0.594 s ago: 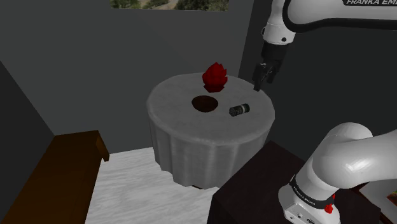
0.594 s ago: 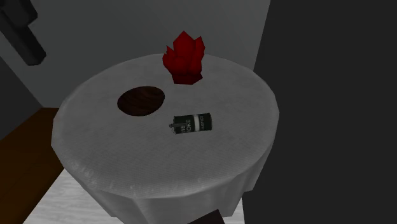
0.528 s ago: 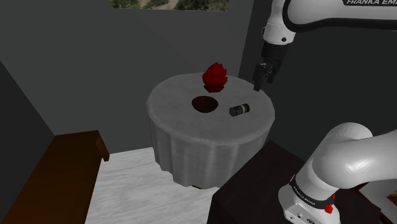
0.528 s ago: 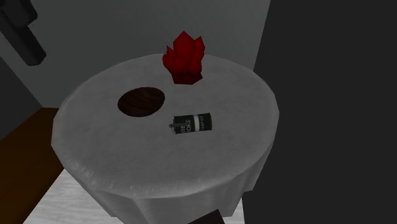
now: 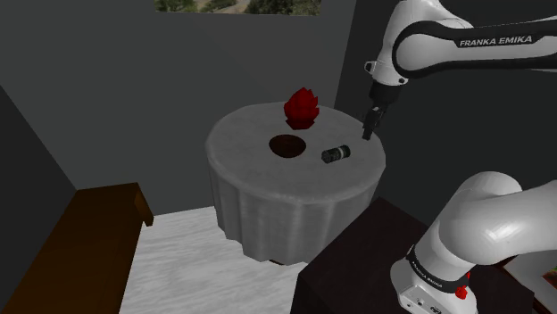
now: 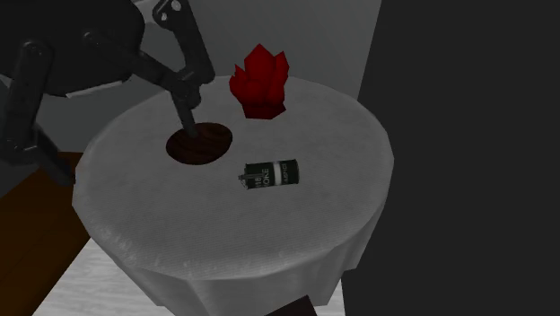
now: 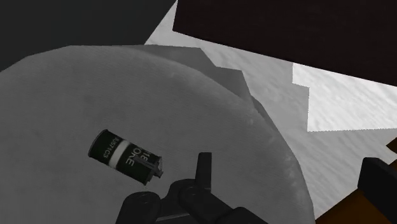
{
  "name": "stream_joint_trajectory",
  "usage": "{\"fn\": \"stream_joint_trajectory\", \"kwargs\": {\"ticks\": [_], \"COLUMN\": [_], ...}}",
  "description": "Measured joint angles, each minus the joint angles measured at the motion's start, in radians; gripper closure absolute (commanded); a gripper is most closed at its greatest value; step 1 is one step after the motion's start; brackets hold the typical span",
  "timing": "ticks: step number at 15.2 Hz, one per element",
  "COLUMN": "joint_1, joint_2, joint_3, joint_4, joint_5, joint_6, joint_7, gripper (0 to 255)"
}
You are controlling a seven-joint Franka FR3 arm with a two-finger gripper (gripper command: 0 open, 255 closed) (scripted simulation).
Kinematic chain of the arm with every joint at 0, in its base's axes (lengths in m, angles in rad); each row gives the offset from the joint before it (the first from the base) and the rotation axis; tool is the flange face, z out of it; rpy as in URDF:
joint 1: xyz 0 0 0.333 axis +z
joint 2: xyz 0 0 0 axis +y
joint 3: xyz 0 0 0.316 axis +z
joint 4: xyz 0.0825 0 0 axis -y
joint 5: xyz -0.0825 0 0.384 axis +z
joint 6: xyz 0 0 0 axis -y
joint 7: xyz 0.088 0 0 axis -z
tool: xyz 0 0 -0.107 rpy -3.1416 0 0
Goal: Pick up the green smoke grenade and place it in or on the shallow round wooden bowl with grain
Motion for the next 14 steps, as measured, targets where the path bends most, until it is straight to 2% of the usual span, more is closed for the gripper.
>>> {"fn": "stream_joint_trajectory", "kwargs": {"ticks": [8,11,14], "joint_1": [0.032,0.07,0.123], "joint_2": [0.164,0.274,0.397], "joint_3": [-0.225,-0.315,-0.408], "joint_4": [-0.053,-0.03,-0.004], "joint_5": [-0.117,-0.124,-0.099], "joint_6": [0.272,0.379,0.494], "joint_7": [-0.364,-0.507,-0.662], "gripper": [0,0,0]}}
